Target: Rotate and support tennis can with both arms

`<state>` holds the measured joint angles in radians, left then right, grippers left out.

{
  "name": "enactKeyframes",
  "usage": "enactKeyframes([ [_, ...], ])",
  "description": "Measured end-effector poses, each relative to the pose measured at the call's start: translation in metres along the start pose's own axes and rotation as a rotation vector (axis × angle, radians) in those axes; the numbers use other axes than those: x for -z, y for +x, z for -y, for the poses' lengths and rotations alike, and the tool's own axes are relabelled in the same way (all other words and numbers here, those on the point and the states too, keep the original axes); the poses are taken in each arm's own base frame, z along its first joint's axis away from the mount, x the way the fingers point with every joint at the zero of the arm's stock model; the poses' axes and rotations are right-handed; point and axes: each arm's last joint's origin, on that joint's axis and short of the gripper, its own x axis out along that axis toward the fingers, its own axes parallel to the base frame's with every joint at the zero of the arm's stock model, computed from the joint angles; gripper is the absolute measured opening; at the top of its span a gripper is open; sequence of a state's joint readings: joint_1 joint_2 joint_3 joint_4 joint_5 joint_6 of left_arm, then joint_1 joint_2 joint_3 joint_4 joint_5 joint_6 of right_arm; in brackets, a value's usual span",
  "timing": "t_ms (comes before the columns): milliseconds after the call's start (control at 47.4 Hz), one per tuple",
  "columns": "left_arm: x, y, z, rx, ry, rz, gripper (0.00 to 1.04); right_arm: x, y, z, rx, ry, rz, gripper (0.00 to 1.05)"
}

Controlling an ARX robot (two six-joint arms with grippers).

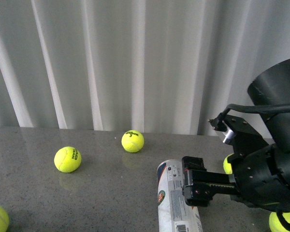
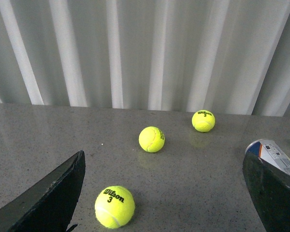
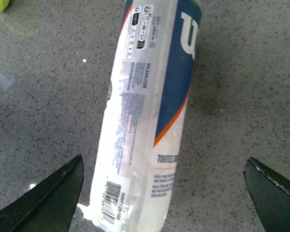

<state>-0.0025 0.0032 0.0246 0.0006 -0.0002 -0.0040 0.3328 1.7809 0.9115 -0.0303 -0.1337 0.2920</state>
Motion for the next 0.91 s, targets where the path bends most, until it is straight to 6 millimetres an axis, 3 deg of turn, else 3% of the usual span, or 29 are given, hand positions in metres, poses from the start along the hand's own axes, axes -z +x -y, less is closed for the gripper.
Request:
enactKeyframes([
  [295,0.0,0.0,0.0,0.0,0.0,0.0,0.98,-0.015,0.025,-0.007,-0.015,0.024,-0.038,0.98],
  [738,0.0,0.0,0.0,0.0,0.0,0.0,0.98,-0.014,0.095,-0.001,0.002,0.041,-0.176,0.98],
  [907,0.0,0.0,0.0,0.0,0.0,0.0,0.98,-0.015,0.101,0.0,0.012,0.013,-0.182,0.97],
])
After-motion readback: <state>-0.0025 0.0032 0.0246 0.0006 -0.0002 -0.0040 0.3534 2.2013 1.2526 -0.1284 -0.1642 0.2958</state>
